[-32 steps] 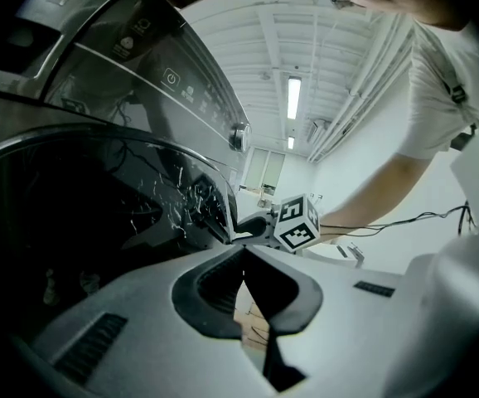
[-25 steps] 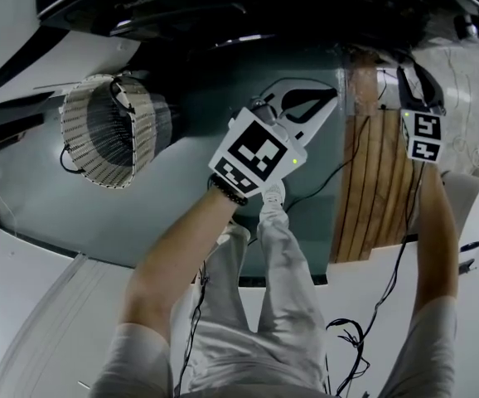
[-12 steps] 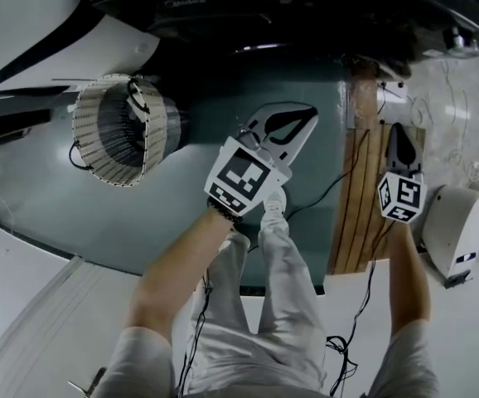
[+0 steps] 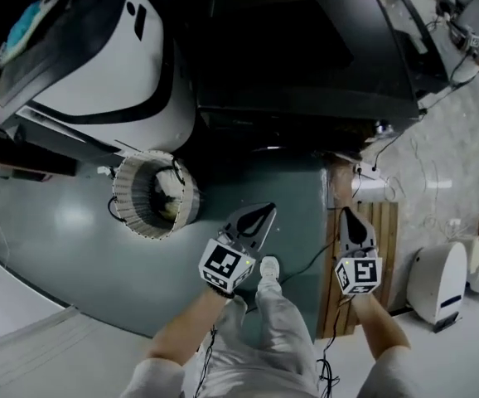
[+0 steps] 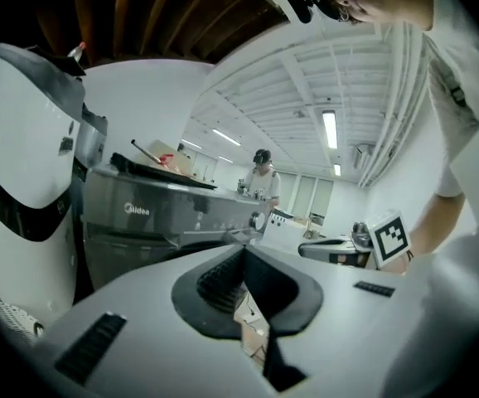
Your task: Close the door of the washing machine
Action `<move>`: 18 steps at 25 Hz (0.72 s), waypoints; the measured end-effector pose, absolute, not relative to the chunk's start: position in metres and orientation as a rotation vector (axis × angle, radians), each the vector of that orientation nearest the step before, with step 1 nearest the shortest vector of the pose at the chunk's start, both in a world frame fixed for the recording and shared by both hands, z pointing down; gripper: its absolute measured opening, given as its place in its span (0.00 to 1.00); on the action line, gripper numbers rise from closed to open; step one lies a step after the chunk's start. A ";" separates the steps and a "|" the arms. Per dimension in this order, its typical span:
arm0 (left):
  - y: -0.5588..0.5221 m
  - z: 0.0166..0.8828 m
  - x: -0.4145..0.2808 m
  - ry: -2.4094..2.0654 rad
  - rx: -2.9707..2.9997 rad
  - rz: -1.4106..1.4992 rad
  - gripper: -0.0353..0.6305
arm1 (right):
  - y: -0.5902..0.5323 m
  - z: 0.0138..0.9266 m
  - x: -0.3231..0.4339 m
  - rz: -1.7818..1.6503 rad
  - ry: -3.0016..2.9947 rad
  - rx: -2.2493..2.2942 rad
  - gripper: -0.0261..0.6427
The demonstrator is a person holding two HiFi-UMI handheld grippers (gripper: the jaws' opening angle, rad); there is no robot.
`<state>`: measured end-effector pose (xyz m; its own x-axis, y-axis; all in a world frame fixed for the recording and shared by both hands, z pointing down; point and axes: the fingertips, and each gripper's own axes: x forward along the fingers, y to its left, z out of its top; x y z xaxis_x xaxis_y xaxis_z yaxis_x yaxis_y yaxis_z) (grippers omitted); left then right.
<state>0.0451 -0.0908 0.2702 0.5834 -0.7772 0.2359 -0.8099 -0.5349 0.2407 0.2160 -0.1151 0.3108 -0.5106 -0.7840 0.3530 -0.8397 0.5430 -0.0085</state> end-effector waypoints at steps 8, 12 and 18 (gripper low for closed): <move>-0.038 0.117 0.000 -1.422 2.529 0.004 0.06 | -0.067 0.147 0.188 0.225 -2.601 1.352 0.06; -0.010 0.062 -0.027 -1.504 2.543 -0.053 0.06 | -0.056 0.086 0.197 0.197 -2.628 1.431 0.06; 0.024 0.015 -0.056 -1.605 2.566 -0.098 0.06 | -0.032 0.013 0.194 0.028 -2.698 1.403 0.06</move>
